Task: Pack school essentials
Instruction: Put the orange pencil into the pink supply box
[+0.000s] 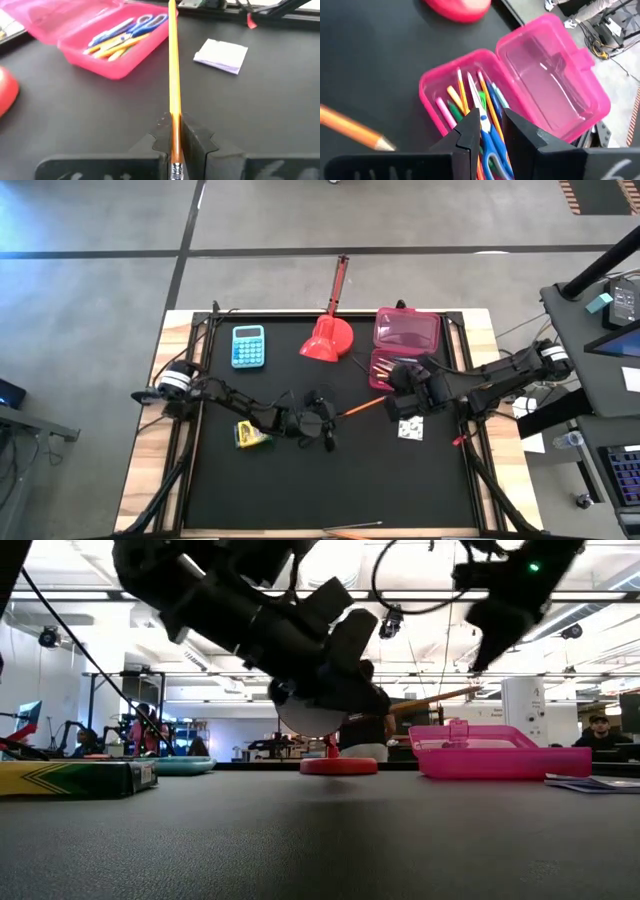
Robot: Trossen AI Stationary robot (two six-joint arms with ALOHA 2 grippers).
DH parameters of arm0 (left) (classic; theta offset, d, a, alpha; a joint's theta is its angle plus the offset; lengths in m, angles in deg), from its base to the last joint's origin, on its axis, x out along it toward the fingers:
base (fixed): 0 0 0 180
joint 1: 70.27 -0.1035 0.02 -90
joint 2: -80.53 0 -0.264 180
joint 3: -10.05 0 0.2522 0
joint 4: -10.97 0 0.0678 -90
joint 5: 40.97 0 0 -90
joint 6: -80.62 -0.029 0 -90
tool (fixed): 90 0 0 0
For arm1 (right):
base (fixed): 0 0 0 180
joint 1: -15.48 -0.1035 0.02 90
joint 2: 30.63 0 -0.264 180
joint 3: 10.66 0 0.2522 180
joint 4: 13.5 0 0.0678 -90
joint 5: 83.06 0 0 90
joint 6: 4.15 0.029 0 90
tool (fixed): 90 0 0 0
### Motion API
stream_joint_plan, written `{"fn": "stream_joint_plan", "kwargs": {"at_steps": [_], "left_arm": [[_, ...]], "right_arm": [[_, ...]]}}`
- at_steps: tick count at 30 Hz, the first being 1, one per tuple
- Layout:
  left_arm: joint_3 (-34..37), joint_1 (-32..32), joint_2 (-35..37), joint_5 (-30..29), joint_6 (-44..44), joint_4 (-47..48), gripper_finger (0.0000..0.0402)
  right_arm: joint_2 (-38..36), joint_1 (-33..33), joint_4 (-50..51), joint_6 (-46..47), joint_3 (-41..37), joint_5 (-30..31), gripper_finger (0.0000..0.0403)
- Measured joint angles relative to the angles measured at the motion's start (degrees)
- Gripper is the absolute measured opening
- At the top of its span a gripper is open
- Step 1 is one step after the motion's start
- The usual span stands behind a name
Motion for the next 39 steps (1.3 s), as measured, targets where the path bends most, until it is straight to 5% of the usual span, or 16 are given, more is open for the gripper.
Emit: {"fn": "stream_joint_plan", "kwargs": {"at_steps": [9,14,19,27,39], "left_arm": [[2.2,-2.5,0.0,5.8,-0.3,-2.2,0.0008],[6.1,-3.5,0.0,4.8,1.1,-16.5,0.0008],[8.7,-5.1,0.0,4.1,1.0,-32.4,0.0008],[8.7,-5.2,0.0,4.2,-3.2,-45.4,0.0008],[8.7,-5.1,0.0,17.9,-7.6,-55.9,0.0008]], "right_arm": [[-5.9,-5.0,7.2,9.3,-1.8,8.2,0.0073],[-11.1,-6.8,4.4,10.8,-3.7,11.5,0.0071],[-14.8,-11.4,-5.5,4.9,-6.0,11.6,0.0059],[-16.8,-19.4,-30.1,-18.4,-8.8,9.8,0.0039],[-15.7,-19.4,-41.3,-11.2,-8.1,12.4,0.0038]]}}
